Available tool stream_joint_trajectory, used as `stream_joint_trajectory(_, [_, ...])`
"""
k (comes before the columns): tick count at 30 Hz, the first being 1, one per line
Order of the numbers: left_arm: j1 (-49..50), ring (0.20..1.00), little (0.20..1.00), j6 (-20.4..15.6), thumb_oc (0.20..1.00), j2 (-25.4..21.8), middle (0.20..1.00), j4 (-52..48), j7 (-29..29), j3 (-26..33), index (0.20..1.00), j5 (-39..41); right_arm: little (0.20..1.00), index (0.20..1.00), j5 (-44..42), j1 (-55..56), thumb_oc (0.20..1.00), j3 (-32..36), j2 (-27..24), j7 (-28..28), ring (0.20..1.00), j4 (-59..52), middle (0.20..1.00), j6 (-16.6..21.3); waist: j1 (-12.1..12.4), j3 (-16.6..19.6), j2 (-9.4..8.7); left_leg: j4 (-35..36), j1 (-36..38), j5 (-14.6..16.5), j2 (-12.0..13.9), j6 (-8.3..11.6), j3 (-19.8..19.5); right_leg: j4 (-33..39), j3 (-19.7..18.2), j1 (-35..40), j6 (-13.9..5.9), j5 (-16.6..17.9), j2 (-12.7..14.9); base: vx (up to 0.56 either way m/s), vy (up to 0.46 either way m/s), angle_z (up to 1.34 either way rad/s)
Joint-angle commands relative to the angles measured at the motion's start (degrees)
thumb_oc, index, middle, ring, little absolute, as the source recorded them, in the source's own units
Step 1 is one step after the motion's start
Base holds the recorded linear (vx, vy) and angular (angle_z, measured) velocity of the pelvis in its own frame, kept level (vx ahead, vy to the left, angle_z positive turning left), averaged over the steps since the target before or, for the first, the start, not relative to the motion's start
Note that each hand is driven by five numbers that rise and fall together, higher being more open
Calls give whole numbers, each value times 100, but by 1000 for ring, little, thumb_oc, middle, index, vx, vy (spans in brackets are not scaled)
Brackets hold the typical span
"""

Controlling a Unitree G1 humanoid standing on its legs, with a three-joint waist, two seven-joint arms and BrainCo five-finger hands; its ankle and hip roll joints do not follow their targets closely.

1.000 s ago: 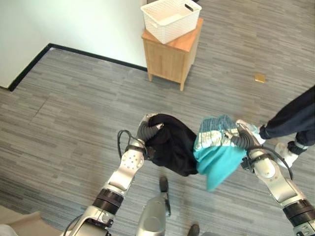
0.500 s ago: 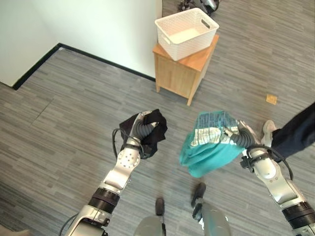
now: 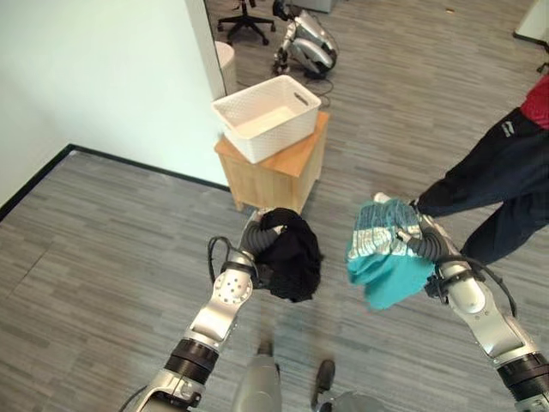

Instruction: Pick up bed clothes into laundry basket.

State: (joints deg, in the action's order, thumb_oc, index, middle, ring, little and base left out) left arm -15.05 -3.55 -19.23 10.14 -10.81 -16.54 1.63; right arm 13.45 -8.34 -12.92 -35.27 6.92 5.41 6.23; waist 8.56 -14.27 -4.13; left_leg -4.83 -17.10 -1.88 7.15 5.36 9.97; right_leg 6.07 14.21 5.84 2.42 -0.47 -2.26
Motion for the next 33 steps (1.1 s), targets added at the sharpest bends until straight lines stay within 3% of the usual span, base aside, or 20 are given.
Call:
stream_joint_trajectory(1, [-180, 200, 200, -332, 200, -1, 200, -423, -66, 61, 200, -29, 200, 200, -145, -486, 200, 288, -320, 148, 200, -428, 200, 319, 467, 184, 80, 762, 182, -956, 49, -60, 737, -107, 281, 1016, -834, -904, 37, 451, 87, -11])
stream_joint_trajectory(3, [-125, 200, 200, -317, 200, -25, 200, -433, -73, 89, 200, -55, 200, 200, -120, -485, 200, 246, -278, 126, 200, -430, 200, 320, 536, 219, 35, 767, 219, -1052, -15, -139, 681, -121, 172, 1162, -806, -967, 17, 374, 66, -6])
stream_joint_trajectory(5, [-95, 200, 200, -297, 200, -96, 200, -485, -52, 50, 200, -60, 200, 200, -33, -405, 200, 248, -163, 101, 200, -492, 200, 315, 674, 243, -198, 751, 356, -1015, -95, -257, 660, -642, 75, 1226, -886, -1062, 89, 406, 13, -32])
stream_joint_trajectory(6, [-126, 200, 200, -276, 200, -156, 200, -482, -65, 14, 200, -54, 200, 200, 11, -412, 200, 220, -90, 85, 200, -484, 200, 313, 722, 215, -324, 726, 479, -923, -135, -336, 679, -1077, 103, 1117, -1048, -991, 171, 466, 23, -48])
stream_joint_trajectory(7, [-201, 200, 200, -246, 200, -232, 200, -475, -101, -25, 200, -98, 200, 200, 116, -500, 200, 155, -74, 60, 200, -497, 200, 296, 650, 107, -471, 713, 801, -689, -277, -481, 637, -2251, 251, 696, -1501, -451, 578, 425, 64, -39])
stream_joint_trajectory(9, [-295, 200, 200, -232, 200, -351, 200, -511, -161, -46, 200, -103, 200, 200, 173, -642, 200, 150, -77, 74, 200, -590, 200, 276, 472, -7, -362, 840, 1208, -506, -226, -556, 425, -3634, 286, -164, -1739, 313, 859, 330, 98, 27])
stream_joint_trajectory(10, [-364, 200, 200, -232, 200, -369, 200, -508, -223, -43, 200, -95, 200, 200, 194, -738, 200, 170, -92, 77, 200, -666, 200, 264, 367, -39, -208, 911, 1320, -463, -79, -551, 335, -4088, 335, -535, -1721, 381, 952, 218, 27, 51])
stream_joint_trajectory(11, [-443, 200, 200, -215, 200, -377, 200, -496, -240, -38, 200, -100, 200, 200, 225, -829, 200, 200, -128, 122, 200, -692, 200, 255, 317, -50, -180, 944, 1383, -405, -21, -519, 311, -4124, 504, -693, -1700, 349, 1158, 212, -48, 64])
stream_joint_trajectory(13, [-570, 200, 200, -241, 200, -415, 200, -517, -221, -49, 200, -119, 200, 200, 248, -1022, 200, 392, -352, 235, 200, -776, 200, 242, 189, -89, -220, 975, 1525, -244, -52, -423, 133, -3684, 708, -950, -1552, 63, 1374, 331, -125, 74])
stream_joint_trajectory(14, [-569, 200, 200, -282, 200, -397, 200, -521, -206, -38, 200, -107, 200, 200, 206, -1088, 200, 606, -571, 294, 200, -852, 200, 239, 49, -77, -244, 983, 1578, -188, -112, -365, 7, -2899, 667, -1030, -1402, -51, 1180, 277, -94, 63])
stream_joint_trajectory(15, [-574, 200, 200, -284, 200, -391, 200, -517, -205, -40, 200, -107, 200, 200, 201, -1085, 200, 611, -578, 293, 200, -854, 200, 239, 37, -74, -231, 983, 1584, -175, -97, -354, -10, -2845, 691, -990, -1394, -50, 1157, 259, -103, 82])
stream_joint_trajectory(16, [-560, 200, 200, -314, 200, -392, 200, -504, -163, -26, 200, -106, 200, 200, 158, -1130, 200, 732, -728, 335, 200, -828, 200, 238, -22, -34, -284, 983, 1645, -89, -146, -311, -72, -2240, 648, -982, -1331, -115, 1077, 376, -158, 88])
stream_joint_trajectory(17, [-483, 200, 200, -359, 200, -392, 200, -483, -80, -15, 200, -111, 200, 200, 94, -1201, 200, 921, -1033, 413, 200, -741, 200, 227, -143, 32, -352, 983, 1817, 87, -223, -232, -224, -1292, 477, -1169, -1302, 36, 966, 381, -153, 93])
stream_joint_trajectory(19, [-424, 200, 200, -384, 200, -385, 200, -485, -30, 6, 200, -99, 200, 200, 44, -1229, 200, 989, -1178, 432, 200, -685, 200, 213, -193, 91, -328, 983, 1918, 203, -183, -188, -298, -953, 425, -1220, -1342, 221, 931, 373, -160, 67])
stream_joint_trajectory(20, [-375, 200, 200, -410, 200, -400, 200, -453, 22, 33, 200, -61, 200, 200, -58, -1417, 200, 1056, -1391, 494, 200, -440, 200, 124, -212, 157, -320, 983, 2136, 373, -113, -115, -393, -726, 456, -1464, -1429, 543, 1057, 352, -168, 54])
stream_joint_trajectory(26, [-307, 200, 200, -493, 200, -385, 200, -387, 181, -71, 200, 69, 200, 200, -54, -2578, 200, 431, -2062, 561, 200, 520, 200, -141, -147, 431, -350, 943, 2658, 746, 80, 52, -547, -276, 472, -1154, -1373, 777, 1064, 297, -152, 35])
stream_joint_trajectory(28, [-271, 200, 200, -491, 200, -375, 200, -370, 230, -114, 200, 157, 200, 200, 139, -3537, 200, -285, -2274, 578, 200, 1035, 200, -255, -19, 467, -286, -31, 2438, 879, 249, 150, -567, -164, 590, -788, -1255, 634, 949, 186, -164, 1])
stream_joint_trajectory(29, [-279, 200, 200, -481, 200, -379, 200, -369, 197, -169, 200, 240, 200, 200, 115, -3839, 200, -458, -2303, 609, 200, 1206, 200, -293, 65, 442, -267, -479, 2211, 681, 264, 203, -562, -124, 630, -643, -1182, 543, 923, 81, -159, -10])
stream_joint_trajectory(30, [-326, 200, 200, -480, 200, -357, 200, -356, 151, -205, 200, 339, 200, 200, 38, -4419, 200, -812, -2349, 636, 200, 1488, 200, -365, 159, 315, -201, -1373, 1753, 542, 366, 281, -643, -107, 667, -448, -1062, 407, 857, 5, -79, -2])
stream_joint_trajectory(33, [-446, 200, 200, -433, 200, -263, 200, -311, 105, -210, 200, 423, 200, 200, 22, -5211, 200, -1346, -2250, 653, 200, 1817, 200, -475, 242, 104, -218, -2196, 1111, 313, 258, 225, -740, -107, 743, -246, -925, 245, 831, 56, -109, 1])
